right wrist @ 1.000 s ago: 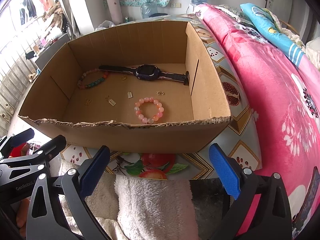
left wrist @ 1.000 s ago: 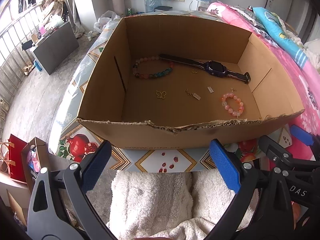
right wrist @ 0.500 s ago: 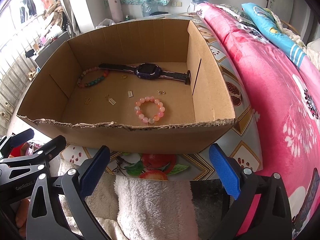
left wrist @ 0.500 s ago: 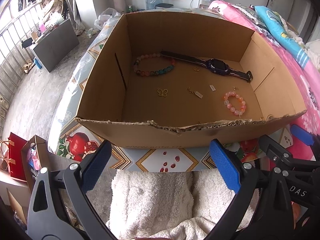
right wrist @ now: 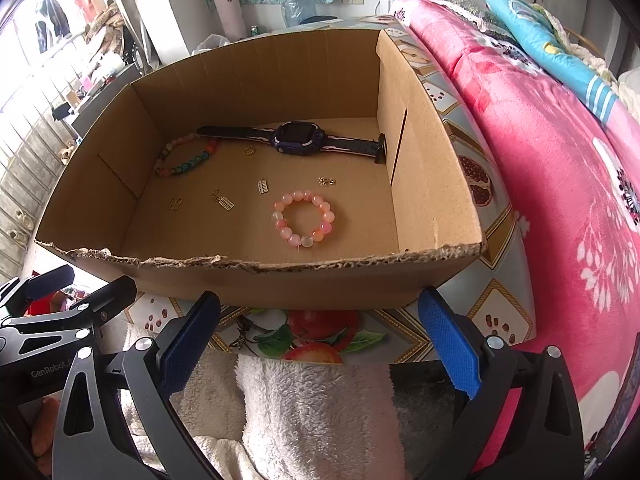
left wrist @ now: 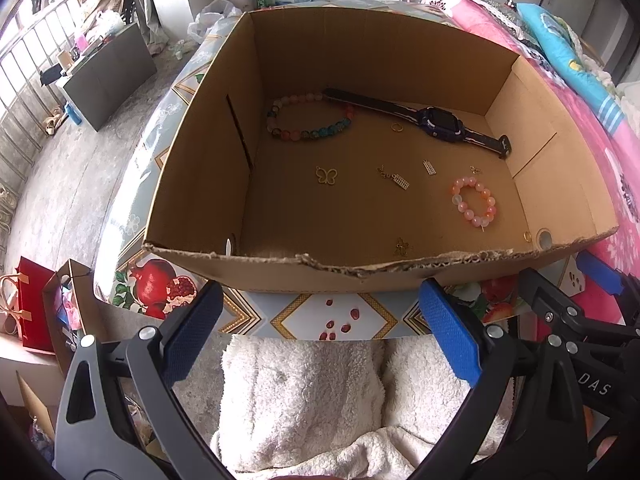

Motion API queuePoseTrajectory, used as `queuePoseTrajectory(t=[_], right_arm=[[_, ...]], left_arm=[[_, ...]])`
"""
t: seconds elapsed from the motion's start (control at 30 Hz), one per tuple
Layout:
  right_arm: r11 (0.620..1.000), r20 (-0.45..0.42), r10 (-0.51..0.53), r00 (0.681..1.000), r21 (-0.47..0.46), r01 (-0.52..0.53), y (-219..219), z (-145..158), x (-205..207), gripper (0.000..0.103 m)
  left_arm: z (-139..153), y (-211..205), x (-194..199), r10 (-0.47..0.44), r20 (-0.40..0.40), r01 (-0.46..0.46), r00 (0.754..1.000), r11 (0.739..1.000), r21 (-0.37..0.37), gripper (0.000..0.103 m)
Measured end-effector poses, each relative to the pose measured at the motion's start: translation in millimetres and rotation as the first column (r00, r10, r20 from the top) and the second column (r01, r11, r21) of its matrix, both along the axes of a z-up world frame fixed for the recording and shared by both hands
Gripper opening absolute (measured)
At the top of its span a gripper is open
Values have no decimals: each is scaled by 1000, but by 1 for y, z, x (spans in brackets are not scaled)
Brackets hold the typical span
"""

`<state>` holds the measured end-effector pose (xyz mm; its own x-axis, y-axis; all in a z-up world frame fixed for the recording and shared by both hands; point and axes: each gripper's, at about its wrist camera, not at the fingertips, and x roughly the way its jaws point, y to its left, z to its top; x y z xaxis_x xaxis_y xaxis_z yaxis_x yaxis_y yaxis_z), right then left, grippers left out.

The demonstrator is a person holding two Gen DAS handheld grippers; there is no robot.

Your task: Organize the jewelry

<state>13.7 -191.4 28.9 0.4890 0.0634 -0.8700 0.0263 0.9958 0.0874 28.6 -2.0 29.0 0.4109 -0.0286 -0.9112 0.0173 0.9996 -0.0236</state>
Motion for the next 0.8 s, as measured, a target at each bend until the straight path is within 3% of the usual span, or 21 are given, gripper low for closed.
queuePoseTrajectory(t=[0.8], right_arm=[[1000, -13, -5, 1000, 11, 5, -1, -3, 3, 96]], left_arm=[[-1, -2, 3, 3, -30, -3, 1000, 1000, 5, 94]])
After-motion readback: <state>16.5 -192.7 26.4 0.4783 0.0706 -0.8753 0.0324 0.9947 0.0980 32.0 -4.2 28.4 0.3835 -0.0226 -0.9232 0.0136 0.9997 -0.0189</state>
